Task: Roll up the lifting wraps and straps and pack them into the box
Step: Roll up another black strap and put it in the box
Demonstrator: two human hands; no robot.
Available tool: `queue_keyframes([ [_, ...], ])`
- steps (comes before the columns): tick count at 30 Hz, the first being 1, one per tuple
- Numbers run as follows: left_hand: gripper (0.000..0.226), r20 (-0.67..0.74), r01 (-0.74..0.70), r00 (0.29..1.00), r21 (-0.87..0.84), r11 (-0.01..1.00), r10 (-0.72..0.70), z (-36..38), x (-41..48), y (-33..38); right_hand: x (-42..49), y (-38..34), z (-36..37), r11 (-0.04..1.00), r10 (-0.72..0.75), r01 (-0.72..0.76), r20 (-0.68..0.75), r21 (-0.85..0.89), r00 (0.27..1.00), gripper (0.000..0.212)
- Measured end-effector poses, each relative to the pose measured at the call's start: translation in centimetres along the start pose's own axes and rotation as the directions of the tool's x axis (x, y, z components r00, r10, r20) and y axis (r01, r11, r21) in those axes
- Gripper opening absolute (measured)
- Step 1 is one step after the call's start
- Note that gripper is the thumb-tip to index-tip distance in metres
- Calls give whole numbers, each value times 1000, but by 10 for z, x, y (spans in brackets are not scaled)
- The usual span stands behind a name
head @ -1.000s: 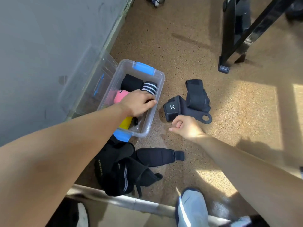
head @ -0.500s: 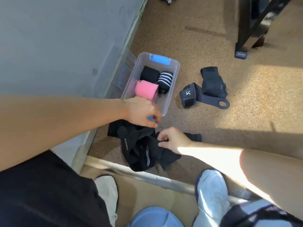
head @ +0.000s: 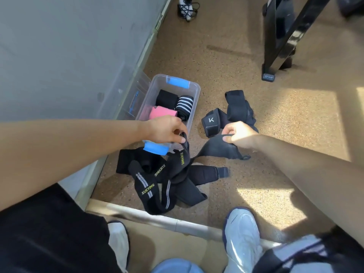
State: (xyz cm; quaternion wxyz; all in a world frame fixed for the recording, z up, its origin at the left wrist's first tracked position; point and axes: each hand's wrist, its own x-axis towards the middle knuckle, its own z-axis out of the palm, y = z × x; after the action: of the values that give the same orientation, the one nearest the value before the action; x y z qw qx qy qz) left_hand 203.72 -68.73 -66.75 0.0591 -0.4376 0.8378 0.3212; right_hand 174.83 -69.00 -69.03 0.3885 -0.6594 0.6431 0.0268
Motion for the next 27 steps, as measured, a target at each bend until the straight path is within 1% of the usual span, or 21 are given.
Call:
queue_keyframes([
  [2, 23, -71, 70, 994, -105, 992, -78, -4, 2, -3, -1, 2, -4, 979, 52, -50, 4, -197, 999, 9],
  [3, 29, -96, 96, 989, -200, 975, -117, -7, 2, -4, 0, 2, -4, 960, 79, -78, -9, -269, 997, 11],
  [4, 34, -104, 122, 981, -326, 938, -164, -11, 3, -4, 0, -1, -5, 960, 89, -88, -7, -266, 996, 13],
  [5, 35, -96, 147, 972, -458, 877, -213, -14, 3, -3, 2, -4, -4, 986, 68, -64, 18, -157, 998, 16],
  [6, 36, -85, 160, 965, -558, 814, -248, -17, 4, -2, 0, -11, -4, 999, 33, -35, 78, 26, 996, 21],
  [7, 36, -86, 166, 958, -612, 773, -273, -19, 5, 0, -1, -20, -3, 975, -11, -26, 164, 222, 986, 27],
  [9, 34, -105, 178, 944, -634, 752, -312, -23, 5, 3, -2, -38, 4, 855, -80, -82, 286, 512, 955, 39],
  [10, 36, -108, 179, 941, -642, 745, -320, -24, 5, 4, -3, -48, 7, 791, -59, -139, 301, 595, 952, 46],
  [11, 36, -109, 179, 938, -660, 730, -328, -24, 5, 3, -4, -56, 11, 755, -27, -179, 303, 631, 953, 53],
  [12, 35, -109, 178, 937, -671, 720, -333, -25, 5, 2, -3, -61, 14, 755, -28, -165, 283, 634, 959, 54],
  [13, 33, -106, 182, 935, -675, 715, -339, -25, 4, 1, 0, -63, 19, 770, -49, -125, 253, 626, 966, 49],
  [15, 26, -79, 199, 939, -670, 715, -335, -26, 2, 2, 2, -63, 25, 778, -82, -50, 180, 627, 980, 31],
  [16, 22, -59, 204, 944, -671, 713, -325, -27, -1, 2, 3, -63, 28, 778, -95, -9, 132, 628, 987, 28],
  [18, 21, -8, 232, 947, -676, 700, -322, -29, -8, 4, 5, -63, 31, 774, -102, 45, 55, 632, 993, 29],
  [20, 31, 19, 259, 942, -676, 690, -334, -31, -14, 4, 5, -67, 30, 738, -124, 55, 54, 673, 991, 30],
  [22, 33, -16, 263, 929, -673, 691, -369, -32, -16, 1, 3, -75, 32, 683, -130, 43, 63, 729, 990, 28],
  [23, 28, -46, 259, 919, -679, 687, -392, -33, -15, -3, 3, -79, 35, 684, -112, 76, 2, 726, 994, 26],
  [24, 20, -73, 256, 907, -688, 680, -415, -35, -14, -6, 0, -83, 40, 722, -85, 144, -120, 676, 989, 25],
  [25, 14, -96, 259, 894, -685, 681, -437, -37, -13, -10, -4, -85, 48, 775, -59, 218, -274, 594, 960, 24],
  [26, 13, -116, 271, 881, -671, 690, -458, -39, -12, -13, -11, -86, 58, 828, -63, 274, -405, 489, 912, 24],
  [27, 13, -127, 289, 870, -652, 700, -477, -41, -13, -17, -18, -86, 70, 862, -109, 316, -465, 396, 879, 26],
])
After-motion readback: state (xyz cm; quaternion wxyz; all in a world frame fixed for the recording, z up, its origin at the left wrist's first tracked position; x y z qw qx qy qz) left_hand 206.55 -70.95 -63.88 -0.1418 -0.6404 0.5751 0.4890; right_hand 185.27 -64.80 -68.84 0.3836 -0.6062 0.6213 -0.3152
